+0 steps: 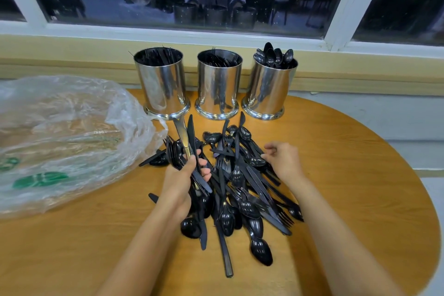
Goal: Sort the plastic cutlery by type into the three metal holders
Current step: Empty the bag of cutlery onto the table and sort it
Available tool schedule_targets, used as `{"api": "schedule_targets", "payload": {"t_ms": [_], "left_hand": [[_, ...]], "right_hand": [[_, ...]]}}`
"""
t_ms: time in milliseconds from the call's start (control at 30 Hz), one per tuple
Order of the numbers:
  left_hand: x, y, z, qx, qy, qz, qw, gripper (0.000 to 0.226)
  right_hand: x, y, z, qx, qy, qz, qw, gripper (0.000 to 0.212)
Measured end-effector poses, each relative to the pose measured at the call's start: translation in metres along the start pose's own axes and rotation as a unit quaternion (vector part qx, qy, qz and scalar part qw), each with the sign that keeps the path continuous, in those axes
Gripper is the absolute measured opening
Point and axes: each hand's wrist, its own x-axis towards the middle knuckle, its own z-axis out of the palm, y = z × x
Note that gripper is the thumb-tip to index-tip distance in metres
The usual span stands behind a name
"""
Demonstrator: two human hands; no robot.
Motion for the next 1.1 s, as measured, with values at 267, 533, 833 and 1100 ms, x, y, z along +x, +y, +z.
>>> {"api": "schedule_targets", "payload": {"t_ms": [267,533,833,1100], "left_hand": [[-0.002,0.0,0.002,-0.027,-0.023,-0.023,0.999,0.023],[-0.003,0.0,0.008,-0.016,-0.032,-0.026,0.999,0.024],[-0.007,0.001,0.01,0.034,-0.05,-0.011,0.998,0.051],[-0.002,0.0,0.006,-0.053,-0.018,-0.035,0.998,0.021]], "right_hand": [[0.004,-0.009,-0.006,-0.032,0.049,-0.004,0.998,0.007],[-0.069,-0.067,-0.007,0.324,-0.063,-0.042,0.943,0.006],[-0.105,-0.076,0.029,0.379,-0.086,-0.063,0.919,0.004],[-0.114,-0.071,0.041,0.227,-0.051,-0.187,0.954,0.011]]}}
